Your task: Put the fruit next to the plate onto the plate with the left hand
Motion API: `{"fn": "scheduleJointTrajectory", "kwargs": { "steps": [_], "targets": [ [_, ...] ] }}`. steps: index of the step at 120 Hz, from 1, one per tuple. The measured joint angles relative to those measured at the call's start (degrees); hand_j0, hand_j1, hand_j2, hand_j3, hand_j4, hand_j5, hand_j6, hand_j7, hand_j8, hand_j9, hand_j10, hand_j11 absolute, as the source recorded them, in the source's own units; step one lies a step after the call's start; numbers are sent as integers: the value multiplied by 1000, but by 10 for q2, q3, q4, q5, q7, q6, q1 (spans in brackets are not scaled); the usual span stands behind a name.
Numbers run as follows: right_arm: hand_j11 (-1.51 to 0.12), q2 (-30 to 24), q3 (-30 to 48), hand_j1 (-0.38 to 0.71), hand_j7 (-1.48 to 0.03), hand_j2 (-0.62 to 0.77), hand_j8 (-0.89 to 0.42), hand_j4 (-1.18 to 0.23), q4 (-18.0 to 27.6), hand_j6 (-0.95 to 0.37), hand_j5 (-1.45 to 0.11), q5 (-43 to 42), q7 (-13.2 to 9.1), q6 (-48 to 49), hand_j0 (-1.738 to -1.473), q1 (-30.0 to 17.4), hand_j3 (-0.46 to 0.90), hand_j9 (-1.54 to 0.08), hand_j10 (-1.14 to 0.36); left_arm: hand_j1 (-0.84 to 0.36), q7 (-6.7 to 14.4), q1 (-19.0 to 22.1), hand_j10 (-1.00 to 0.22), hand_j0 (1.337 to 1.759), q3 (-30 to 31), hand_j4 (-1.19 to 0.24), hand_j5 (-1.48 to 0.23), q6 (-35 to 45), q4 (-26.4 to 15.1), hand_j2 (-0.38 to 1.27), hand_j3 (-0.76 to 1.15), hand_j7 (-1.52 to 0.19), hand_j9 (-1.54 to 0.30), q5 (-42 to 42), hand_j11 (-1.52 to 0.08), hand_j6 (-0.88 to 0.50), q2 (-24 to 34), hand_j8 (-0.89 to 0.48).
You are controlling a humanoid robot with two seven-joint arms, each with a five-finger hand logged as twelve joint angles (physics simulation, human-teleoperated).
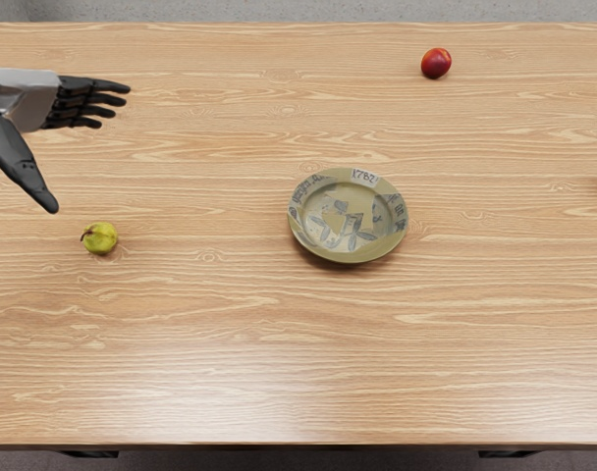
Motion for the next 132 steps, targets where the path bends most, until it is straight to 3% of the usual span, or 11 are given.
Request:
{"fn": "scheduleJointTrajectory", "kwargs": {
  "steps": [16,29,43,59,70,92,106,132],
  "targets": [
    [0,0,0,-348,0,0,0,0,0,0,0,0,-1,1,-1654,0,0,0,0,326,7,0,-25,1654,-2,-25,-27,0,0,5,0,-26,-26,0,-26,-26,-1,-26],
    [0,0,0,-349,0,0,0,0,0,0,0,0,-2,0,-1656,0,0,0,0,326,40,-6,-25,1656,-4,-25,-27,0,0,5,0,-27,-26,-1,-26,-26,-12,-26],
    [0,0,0,-349,0,0,0,0,0,0,0,0,-2,0,-1657,0,0,0,0,326,109,-6,-25,1657,-8,-25,-27,0,0,5,0,-27,-26,-1,-26,-26,-43,-26],
    [0,0,0,-349,0,0,0,0,0,0,0,0,-2,0,-1657,0,0,0,0,326,233,-8,-25,1657,-15,-26,-27,0,-22,4,0,-27,-27,12,-26,-27,-60,-26],
    [0,0,0,-349,0,0,0,0,0,0,0,0,-1,0,-1658,0,0,0,0,323,274,-4,-28,1658,-26,-29,-31,2,-61,5,0,-30,-30,45,-30,-30,-60,-29],
    [0,0,0,-349,0,0,0,0,0,0,0,0,-1,0,-1658,0,0,0,0,319,298,3,-31,1658,-31,-32,-35,104,-129,6,0,-35,-34,155,-34,-34,-88,-33],
    [0,0,0,-349,0,0,0,0,0,0,0,0,-1,0,-1658,0,0,0,0,320,301,40,-30,1658,-26,-31,-34,201,-153,6,0,-33,-33,248,-33,-33,-95,-32],
    [0,0,0,-349,0,0,0,0,0,0,0,0,-1,0,-1658,0,0,0,0,318,302,82,-34,1658,-22,-35,-37,259,-179,7,0,-37,-36,292,-36,-37,-95,-36]
  ]
}}
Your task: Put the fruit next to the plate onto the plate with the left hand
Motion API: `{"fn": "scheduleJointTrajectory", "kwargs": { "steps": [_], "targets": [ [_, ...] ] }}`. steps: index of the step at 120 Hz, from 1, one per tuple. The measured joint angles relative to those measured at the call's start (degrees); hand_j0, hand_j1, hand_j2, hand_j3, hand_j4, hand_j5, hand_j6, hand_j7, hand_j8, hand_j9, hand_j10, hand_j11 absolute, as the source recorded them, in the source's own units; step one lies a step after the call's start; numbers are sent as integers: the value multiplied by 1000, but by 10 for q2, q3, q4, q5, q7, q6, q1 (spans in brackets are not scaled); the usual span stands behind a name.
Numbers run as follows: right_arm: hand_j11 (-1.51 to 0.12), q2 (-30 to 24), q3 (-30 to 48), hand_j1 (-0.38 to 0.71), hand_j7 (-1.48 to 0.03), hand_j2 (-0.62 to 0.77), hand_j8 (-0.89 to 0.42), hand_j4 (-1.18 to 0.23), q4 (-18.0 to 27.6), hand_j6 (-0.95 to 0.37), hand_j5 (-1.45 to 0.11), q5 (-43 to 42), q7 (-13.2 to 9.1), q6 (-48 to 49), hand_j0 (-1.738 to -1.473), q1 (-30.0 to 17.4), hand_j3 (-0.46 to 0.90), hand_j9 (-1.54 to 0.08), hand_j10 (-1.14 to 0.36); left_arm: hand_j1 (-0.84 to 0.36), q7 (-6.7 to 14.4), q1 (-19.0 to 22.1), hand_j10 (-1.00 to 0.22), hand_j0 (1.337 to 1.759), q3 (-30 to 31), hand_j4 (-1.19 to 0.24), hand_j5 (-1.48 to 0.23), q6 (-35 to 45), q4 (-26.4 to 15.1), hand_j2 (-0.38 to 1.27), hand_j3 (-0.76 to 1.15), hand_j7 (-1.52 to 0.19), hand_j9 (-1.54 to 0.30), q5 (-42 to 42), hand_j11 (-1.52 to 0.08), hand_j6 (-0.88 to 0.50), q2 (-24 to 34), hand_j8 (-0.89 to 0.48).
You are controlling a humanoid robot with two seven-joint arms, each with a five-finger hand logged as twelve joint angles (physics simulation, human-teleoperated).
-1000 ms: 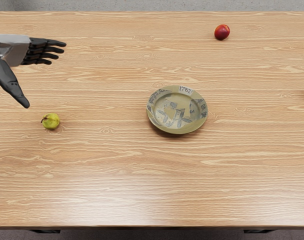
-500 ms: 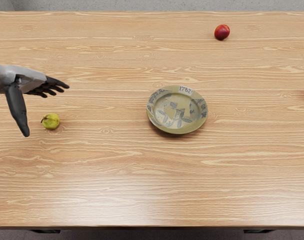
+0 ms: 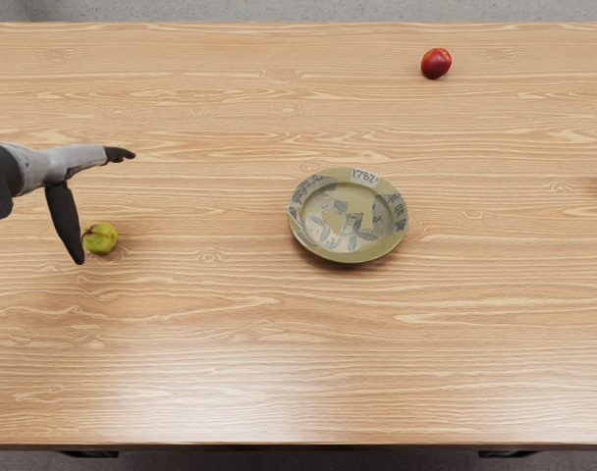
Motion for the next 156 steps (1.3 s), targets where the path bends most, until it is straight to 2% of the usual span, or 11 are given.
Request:
{"fn": "scheduleJointTrajectory", "kwargs": {
  "steps": [34,63,73,96,116,138,156],
  "targets": [
    [0,0,0,-349,0,0,0,0,0,0,0,0,0,0,-1658,0,0,0,0,302,0,15,-48,1658,46,-49,-55,52,-3,11,0,-54,-54,22,-54,-51,0,-50],
    [0,0,0,-349,0,0,0,0,0,0,0,0,0,0,-1658,0,0,0,0,298,0,28,-51,1658,57,-52,-59,68,-14,12,0,-59,-59,28,-58,-54,-2,-54],
    [0,0,0,-349,0,0,0,0,0,0,0,0,0,0,-1658,0,0,0,0,298,0,57,-52,1658,62,-53,-60,103,-9,12,0,-60,-59,55,-59,-55,-10,-55],
    [0,0,0,-349,0,0,0,0,0,0,0,0,0,0,-1658,-1,0,0,0,297,0,73,-53,1658,65,-54,-61,181,-2,13,0,-61,-60,90,-60,-56,-27,-55],
    [0,0,0,-349,0,0,0,0,0,0,0,0,0,0,-1658,-1,0,0,0,296,0,74,-53,1658,79,-54,-62,206,3,13,0,-62,-61,97,-61,-56,-32,-55],
    [0,0,0,-349,0,0,0,0,0,0,0,0,0,0,-1658,-1,0,0,0,296,0,74,-53,1658,101,-54,-62,210,22,13,0,-62,-62,117,-61,-56,-50,-56],
    [0,0,0,-349,0,0,0,0,0,0,0,0,0,0,-1658,-1,0,0,0,295,0,74,-53,1658,109,-54,-63,208,55,13,0,-62,-62,121,-62,-56,-76,-55]
  ]
}}
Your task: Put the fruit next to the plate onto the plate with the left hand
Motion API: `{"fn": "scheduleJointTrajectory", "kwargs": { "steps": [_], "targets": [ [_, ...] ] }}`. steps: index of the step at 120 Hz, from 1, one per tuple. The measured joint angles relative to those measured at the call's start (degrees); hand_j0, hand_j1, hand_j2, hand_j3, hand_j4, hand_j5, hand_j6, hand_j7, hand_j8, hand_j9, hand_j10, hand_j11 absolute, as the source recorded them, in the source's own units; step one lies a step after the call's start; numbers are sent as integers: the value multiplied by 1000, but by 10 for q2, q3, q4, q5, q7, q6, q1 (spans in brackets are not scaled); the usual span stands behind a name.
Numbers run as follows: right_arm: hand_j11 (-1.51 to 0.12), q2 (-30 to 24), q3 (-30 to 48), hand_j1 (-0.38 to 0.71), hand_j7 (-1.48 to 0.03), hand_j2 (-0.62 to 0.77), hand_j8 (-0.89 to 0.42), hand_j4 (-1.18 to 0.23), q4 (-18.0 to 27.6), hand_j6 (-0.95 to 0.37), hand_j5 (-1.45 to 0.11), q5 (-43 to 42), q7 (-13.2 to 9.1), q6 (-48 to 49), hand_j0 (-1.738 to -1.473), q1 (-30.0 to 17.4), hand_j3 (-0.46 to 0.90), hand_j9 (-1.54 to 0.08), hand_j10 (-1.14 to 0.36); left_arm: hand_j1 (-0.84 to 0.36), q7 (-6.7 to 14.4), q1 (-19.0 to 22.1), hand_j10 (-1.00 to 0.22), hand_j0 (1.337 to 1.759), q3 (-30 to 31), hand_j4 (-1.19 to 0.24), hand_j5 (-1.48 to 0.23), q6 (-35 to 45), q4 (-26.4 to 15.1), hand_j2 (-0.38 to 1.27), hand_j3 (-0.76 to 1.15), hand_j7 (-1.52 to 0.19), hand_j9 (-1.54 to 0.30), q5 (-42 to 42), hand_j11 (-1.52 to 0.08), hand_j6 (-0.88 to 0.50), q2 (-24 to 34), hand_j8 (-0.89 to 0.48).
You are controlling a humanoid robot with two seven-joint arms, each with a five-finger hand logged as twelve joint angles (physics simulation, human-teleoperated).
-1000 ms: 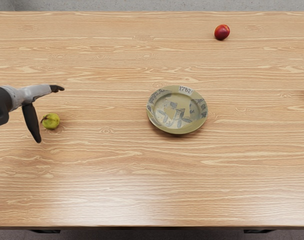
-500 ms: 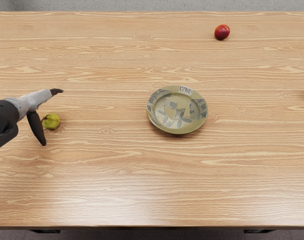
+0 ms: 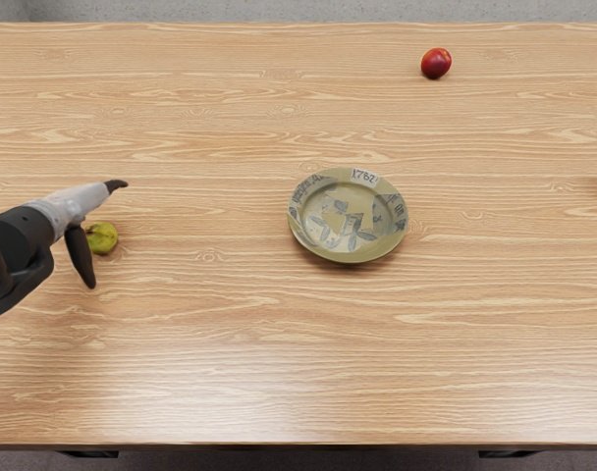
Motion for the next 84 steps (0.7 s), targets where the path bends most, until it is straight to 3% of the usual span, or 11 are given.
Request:
{"fn": "scheduleJointTrajectory", "kwargs": {
  "steps": [84],
  "targets": [
    [0,0,0,-349,0,0,0,0,-2,0,0,0,0,0,-1658,-1,0,0,0,132,0,9,-189,1658,9,-190,-239,-2,55,41,0,-239,-239,18,-238,-191,-32,-191]
  ]
}}
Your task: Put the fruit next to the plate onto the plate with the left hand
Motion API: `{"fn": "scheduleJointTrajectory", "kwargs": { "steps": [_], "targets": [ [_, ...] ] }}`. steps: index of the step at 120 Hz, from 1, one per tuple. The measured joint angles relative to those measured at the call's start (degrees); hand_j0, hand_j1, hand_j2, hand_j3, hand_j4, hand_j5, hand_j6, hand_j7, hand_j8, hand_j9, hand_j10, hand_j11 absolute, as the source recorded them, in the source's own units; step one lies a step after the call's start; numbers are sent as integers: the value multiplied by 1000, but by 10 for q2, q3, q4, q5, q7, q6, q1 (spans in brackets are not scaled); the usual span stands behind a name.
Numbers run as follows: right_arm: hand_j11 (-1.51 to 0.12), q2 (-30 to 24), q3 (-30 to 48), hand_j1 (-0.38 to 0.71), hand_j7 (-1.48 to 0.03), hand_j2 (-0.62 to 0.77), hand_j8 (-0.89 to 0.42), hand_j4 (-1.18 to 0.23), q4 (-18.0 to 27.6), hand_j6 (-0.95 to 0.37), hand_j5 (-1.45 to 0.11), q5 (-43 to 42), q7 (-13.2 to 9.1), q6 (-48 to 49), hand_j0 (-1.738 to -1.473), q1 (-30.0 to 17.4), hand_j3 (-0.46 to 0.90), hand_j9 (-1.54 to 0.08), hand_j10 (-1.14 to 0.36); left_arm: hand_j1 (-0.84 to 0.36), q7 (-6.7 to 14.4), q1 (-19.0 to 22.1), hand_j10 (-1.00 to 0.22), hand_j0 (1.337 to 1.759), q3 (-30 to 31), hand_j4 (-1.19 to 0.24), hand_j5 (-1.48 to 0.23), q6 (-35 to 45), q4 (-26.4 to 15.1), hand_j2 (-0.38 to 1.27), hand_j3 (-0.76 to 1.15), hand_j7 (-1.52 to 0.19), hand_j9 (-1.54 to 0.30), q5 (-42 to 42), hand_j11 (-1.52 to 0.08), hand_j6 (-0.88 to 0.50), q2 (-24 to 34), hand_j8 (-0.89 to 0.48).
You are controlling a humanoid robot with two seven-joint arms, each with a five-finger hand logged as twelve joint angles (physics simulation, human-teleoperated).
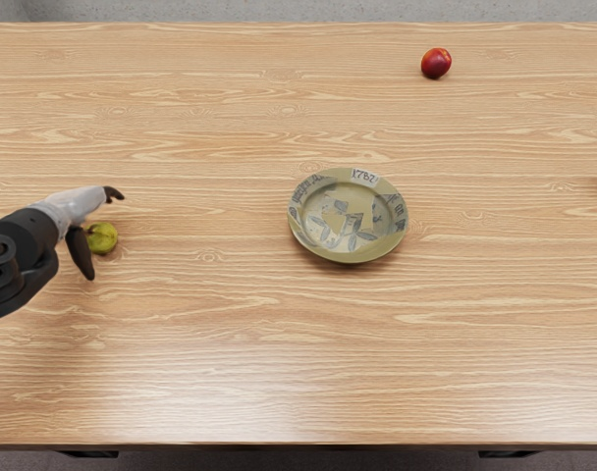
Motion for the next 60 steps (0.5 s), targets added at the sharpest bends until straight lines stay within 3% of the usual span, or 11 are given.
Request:
{"fn": "scheduleJointTrajectory", "kwargs": {
  "steps": [60],
  "targets": [
    [0,0,0,-349,0,0,0,0,0,0,0,0,0,0,-1658,0,0,0,0,53,0,11,-255,1658,0,-256,-326,9,6,54,0,-325,-325,9,-325,-257,-8,-257]
  ]
}}
